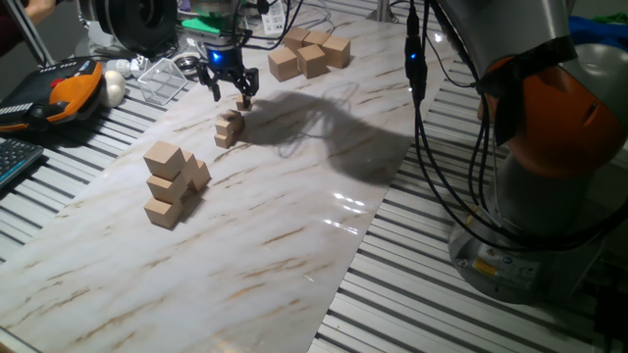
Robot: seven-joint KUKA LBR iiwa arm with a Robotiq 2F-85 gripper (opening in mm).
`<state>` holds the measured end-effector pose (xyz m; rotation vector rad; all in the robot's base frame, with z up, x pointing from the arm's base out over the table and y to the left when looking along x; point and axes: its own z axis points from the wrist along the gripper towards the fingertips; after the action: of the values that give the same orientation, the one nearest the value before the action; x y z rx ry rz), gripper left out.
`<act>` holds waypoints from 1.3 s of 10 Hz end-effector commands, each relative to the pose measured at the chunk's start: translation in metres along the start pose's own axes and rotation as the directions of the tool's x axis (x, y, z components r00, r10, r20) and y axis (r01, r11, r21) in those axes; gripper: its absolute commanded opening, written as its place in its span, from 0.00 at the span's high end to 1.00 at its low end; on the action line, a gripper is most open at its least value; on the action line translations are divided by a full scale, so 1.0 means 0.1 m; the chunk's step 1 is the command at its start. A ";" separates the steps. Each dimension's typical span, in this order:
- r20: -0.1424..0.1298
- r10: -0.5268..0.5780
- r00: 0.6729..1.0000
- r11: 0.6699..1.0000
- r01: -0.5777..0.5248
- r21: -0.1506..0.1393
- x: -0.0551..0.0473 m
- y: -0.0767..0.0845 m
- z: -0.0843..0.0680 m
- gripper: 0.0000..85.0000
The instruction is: Stack the blocks into a pyramid shape
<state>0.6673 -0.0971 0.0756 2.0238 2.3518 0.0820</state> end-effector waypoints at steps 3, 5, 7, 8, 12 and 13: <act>0.005 -0.029 1.000 1.000 0.029 0.006 -0.02 -0.02 -0.01 0.20; -0.003 -0.048 0.999 0.999 0.048 0.015 -0.01 -0.04 -0.06 0.20; -0.001 -0.081 0.997 0.997 0.081 0.012 0.00 -0.04 -0.15 0.60; 0.003 -0.084 0.996 0.996 0.084 0.012 0.00 -0.04 -0.18 0.60; 0.010 -0.115 0.993 0.993 0.115 0.009 0.03 -0.05 -0.22 1.00; 0.012 -0.112 0.994 0.994 0.112 0.014 0.04 -0.05 -0.23 1.00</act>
<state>0.6605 -0.0947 0.0982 1.8870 2.4599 0.0506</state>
